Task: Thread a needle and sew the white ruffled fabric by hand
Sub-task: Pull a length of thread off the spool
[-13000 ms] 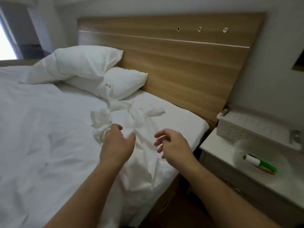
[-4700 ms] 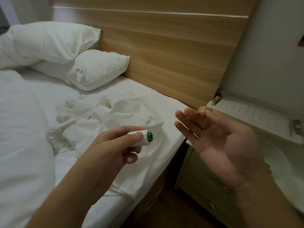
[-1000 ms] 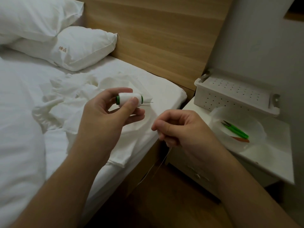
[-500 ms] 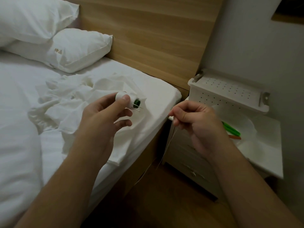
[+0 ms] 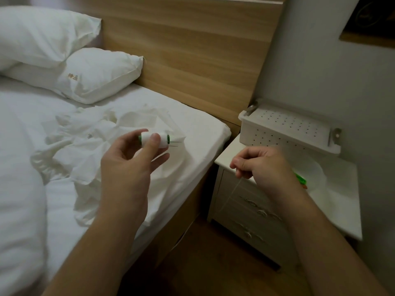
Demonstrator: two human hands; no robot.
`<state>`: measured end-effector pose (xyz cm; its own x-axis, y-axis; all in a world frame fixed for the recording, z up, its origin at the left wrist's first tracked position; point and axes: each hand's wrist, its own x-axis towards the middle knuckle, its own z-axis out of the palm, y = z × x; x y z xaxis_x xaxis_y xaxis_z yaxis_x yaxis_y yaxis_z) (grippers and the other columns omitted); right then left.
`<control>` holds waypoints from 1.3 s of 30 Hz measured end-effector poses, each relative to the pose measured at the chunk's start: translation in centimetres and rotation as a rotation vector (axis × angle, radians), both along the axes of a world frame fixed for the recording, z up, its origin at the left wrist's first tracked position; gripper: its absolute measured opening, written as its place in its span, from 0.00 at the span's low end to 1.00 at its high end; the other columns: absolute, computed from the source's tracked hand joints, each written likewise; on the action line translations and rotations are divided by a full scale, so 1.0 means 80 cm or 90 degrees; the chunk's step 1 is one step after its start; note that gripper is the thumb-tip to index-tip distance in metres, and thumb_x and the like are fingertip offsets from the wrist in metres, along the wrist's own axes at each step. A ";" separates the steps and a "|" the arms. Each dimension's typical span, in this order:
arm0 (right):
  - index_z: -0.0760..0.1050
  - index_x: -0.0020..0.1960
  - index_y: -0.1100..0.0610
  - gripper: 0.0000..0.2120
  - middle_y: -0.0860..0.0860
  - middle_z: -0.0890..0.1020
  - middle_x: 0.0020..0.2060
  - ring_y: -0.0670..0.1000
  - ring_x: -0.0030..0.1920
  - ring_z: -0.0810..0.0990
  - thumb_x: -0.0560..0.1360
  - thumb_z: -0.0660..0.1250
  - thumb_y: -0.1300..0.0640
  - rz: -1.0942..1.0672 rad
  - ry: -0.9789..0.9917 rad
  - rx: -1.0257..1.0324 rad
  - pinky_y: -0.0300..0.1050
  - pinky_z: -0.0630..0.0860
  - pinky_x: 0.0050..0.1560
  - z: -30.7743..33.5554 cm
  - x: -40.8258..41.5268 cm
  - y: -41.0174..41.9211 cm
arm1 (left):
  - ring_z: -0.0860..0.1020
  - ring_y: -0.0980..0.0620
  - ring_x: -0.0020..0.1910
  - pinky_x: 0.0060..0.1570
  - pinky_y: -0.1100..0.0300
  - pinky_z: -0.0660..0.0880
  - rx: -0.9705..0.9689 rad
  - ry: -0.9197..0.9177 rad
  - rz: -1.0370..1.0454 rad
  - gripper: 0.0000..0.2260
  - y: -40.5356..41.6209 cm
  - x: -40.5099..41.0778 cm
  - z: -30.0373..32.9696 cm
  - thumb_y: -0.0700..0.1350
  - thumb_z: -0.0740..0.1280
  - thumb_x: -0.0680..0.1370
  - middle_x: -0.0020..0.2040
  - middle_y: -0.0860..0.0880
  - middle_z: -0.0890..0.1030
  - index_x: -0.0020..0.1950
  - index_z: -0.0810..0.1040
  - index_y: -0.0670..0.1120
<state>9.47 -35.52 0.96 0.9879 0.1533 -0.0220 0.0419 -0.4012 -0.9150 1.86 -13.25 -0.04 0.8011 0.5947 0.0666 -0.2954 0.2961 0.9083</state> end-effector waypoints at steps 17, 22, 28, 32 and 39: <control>0.75 0.65 0.49 0.16 0.48 0.87 0.45 0.44 0.42 0.86 0.79 0.72 0.58 0.252 0.023 0.072 0.41 0.82 0.47 0.003 -0.033 0.056 | 0.88 0.49 0.50 0.45 0.58 0.84 0.274 0.031 -0.131 0.16 -0.017 -0.005 0.007 0.43 0.79 0.75 0.55 0.49 0.87 0.62 0.83 0.49; 0.85 0.48 0.50 0.06 0.45 0.81 0.30 0.40 0.32 0.77 0.80 0.70 0.51 0.161 -0.009 0.008 0.37 0.73 0.36 0.010 -0.030 0.046 | 0.88 0.50 0.46 0.42 0.64 0.80 0.311 0.042 -0.107 0.15 -0.016 -0.005 0.010 0.45 0.79 0.75 0.52 0.51 0.88 0.61 0.84 0.50; 0.84 0.42 0.51 0.09 0.44 0.79 0.31 0.45 0.35 0.73 0.80 0.69 0.55 0.105 -0.040 0.082 0.40 0.70 0.38 0.010 -0.028 0.030 | 0.86 0.55 0.49 0.47 0.61 0.78 0.353 0.120 -0.106 0.13 -0.010 -0.005 0.009 0.54 0.77 0.75 0.50 0.54 0.88 0.59 0.86 0.53; 0.84 0.44 0.54 0.10 0.38 0.76 0.27 0.44 0.36 0.70 0.82 0.68 0.57 0.044 -0.045 0.120 0.36 0.68 0.37 0.011 -0.020 0.022 | 0.82 0.54 0.45 0.45 0.57 0.75 0.225 0.110 -0.147 0.07 -0.004 -0.004 0.012 0.51 0.74 0.80 0.45 0.51 0.86 0.51 0.89 0.50; 0.83 0.44 0.56 0.10 0.40 0.75 0.25 0.44 0.31 0.70 0.82 0.67 0.59 -0.023 -0.054 0.127 0.32 0.68 0.31 0.007 -0.016 0.022 | 0.85 0.48 0.43 0.43 0.58 0.82 -0.057 0.067 -0.209 0.10 -0.004 -0.001 0.020 0.43 0.65 0.84 0.47 0.43 0.85 0.59 0.81 0.37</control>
<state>8.16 -33.76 1.49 0.9899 0.1106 0.0889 0.1112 -0.2153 -0.9702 1.75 -13.57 1.58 0.9503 0.3041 -0.0673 -0.0770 0.4388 0.8953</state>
